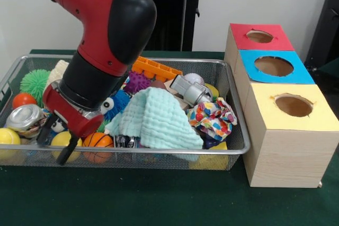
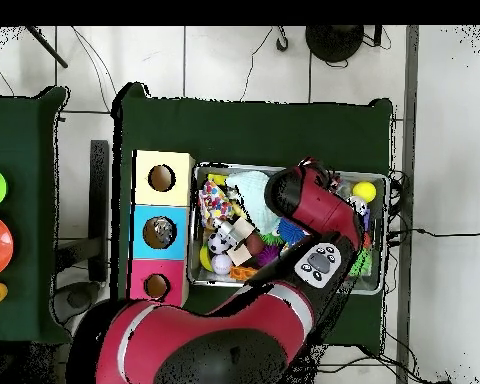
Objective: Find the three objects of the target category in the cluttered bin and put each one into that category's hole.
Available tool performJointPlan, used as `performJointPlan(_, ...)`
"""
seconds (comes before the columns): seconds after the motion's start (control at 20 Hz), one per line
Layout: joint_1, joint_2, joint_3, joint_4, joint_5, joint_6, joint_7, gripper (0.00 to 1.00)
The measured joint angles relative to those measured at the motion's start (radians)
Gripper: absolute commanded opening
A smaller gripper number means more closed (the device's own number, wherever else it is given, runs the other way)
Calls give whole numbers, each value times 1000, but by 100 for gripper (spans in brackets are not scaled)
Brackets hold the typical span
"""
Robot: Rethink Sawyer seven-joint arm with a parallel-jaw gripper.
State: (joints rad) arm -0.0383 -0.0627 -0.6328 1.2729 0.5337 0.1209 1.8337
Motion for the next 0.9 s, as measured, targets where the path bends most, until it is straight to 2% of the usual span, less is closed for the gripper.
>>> performJointPlan(0.9, -10, -78, 13, 2, 0, 0, 0, 100)
